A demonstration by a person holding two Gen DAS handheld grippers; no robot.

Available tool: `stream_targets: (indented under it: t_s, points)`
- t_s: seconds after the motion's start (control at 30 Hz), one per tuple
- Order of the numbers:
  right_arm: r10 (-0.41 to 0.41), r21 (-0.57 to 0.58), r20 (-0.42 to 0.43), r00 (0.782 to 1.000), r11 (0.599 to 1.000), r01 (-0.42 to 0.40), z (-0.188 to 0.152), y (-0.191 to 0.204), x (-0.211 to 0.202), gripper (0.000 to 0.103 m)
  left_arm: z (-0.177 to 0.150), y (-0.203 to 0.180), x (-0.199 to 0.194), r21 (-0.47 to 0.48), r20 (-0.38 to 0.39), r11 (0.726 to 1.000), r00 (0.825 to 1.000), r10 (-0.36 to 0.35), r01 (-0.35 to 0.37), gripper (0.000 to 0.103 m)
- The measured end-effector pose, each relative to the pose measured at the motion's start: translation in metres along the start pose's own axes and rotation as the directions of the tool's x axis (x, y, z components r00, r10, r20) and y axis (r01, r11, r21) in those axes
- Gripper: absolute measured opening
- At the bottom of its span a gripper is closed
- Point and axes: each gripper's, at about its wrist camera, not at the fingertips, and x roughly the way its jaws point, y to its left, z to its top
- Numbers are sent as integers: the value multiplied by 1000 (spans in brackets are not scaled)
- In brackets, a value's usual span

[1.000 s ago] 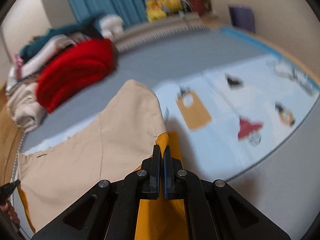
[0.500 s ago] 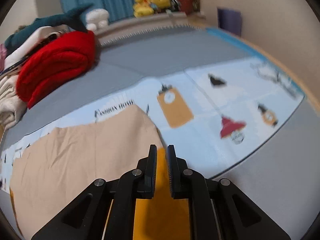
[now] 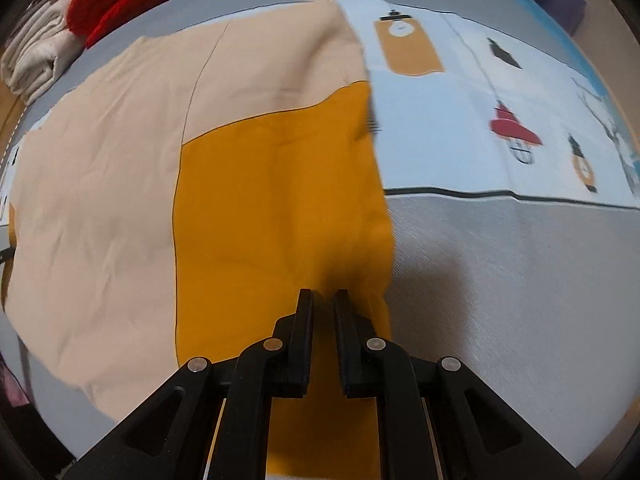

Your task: Fold large clothes

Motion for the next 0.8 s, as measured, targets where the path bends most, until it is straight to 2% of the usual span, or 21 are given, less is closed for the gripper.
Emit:
stream_targets:
  t_s: [0.07, 0.1, 0.2, 0.3, 0.37, 0.5, 0.57, 0.6, 0.67, 0.7, 0.73, 0.8]
  points:
    - [46, -3, 4, 999, 999, -46, -5, -1, -9, 12, -7, -4, -4, 38, -9, 998, 999, -52, 52, 32]
    - [46, -12, -10, 999, 999, -46, -7, -2, -9, 12, -13, -3, -1, 64, -35, 996, 998, -53, 55, 32]
    - [-12, -53, -83, 996, 999, 8, -23, -4, 3, 12, -34, 9, 22, 113, -115, 992, 992, 60, -47, 35]
    - [-12, -61, -92, 996, 998, 7, -32, -6, 2, 12, -43, 29, 15, 52, -121, 997, 990, 69, -63, 35]
    - [-29, -71, -91, 995, 997, 22, -38, -7, -1, 12, -53, 37, 7, 46, -113, 997, 992, 61, -56, 35]
    - [-70, -70, -108, 992, 996, 63, -46, -11, -3, 12, -75, 47, 20, 48, -170, 997, 983, 71, -64, 35]
    - [-96, -58, -126, 987, 994, 89, -49, -14, -4, 12, -79, 49, 11, 27, -150, 996, 984, 93, -90, 35]
    - [-125, -33, -144, 982, 992, 121, -51, -17, -6, 12, -80, 47, 1, 27, -125, 992, 984, 124, -122, 31]
    - [-226, 7, -160, 961, 973, 230, -53, -21, -17, 12, -83, 38, -22, 49, -63, 983, 982, 179, -177, 29]
    - [-258, 32, -121, 958, 964, 264, -51, -22, -33, 12, -84, 35, -32, 53, -37, 982, 982, 185, -183, 30]
    - [-260, 52, -74, 963, 963, 264, -48, -20, -49, 12, -85, 32, -48, 53, 1, 982, 984, 181, -181, 30]
    - [-239, 92, 102, 966, 969, 230, -41, -5, -104, 12, -92, 24, -81, 48, 84, 983, 982, 172, -176, 29]
